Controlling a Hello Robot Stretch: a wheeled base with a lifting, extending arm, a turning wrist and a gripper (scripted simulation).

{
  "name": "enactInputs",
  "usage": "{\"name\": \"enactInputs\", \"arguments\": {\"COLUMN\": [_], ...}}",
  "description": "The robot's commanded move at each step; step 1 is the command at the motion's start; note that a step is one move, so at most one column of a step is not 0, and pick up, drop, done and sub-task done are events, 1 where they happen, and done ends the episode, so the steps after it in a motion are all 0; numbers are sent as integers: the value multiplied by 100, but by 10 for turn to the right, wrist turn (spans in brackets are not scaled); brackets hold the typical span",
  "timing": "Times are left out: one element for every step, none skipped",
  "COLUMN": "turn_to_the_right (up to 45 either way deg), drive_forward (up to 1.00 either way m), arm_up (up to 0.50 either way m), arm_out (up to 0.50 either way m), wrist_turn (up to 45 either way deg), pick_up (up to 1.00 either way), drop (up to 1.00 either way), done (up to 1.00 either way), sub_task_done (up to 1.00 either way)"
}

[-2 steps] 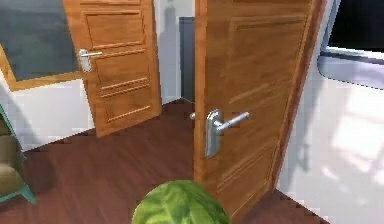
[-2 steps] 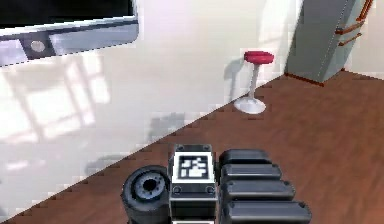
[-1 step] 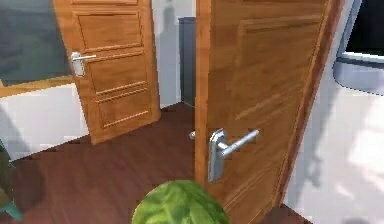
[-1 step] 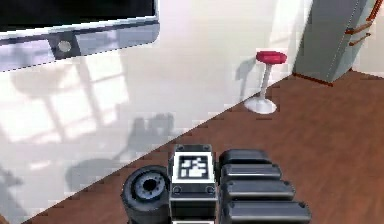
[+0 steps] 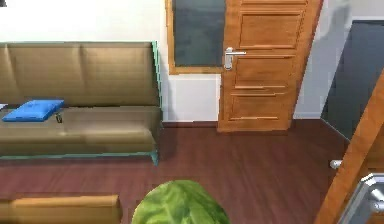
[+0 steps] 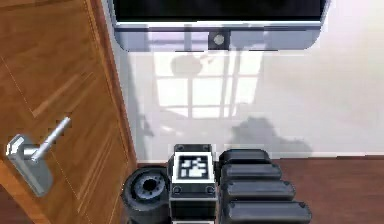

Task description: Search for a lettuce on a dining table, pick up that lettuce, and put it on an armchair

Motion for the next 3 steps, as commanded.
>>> {"name": "enactInputs", "arguments": {"turn_to_the_right": [0,450,60], "drive_forward": [75,0,0], "arm_up": [0,0,0], "arm_out": [0,0,0], "wrist_turn": [0,0,0], "pick_up": [0,0,0], "drop": [0,0,0], "done": [0,0,0], "sub_task_done": [0,0,0]}}
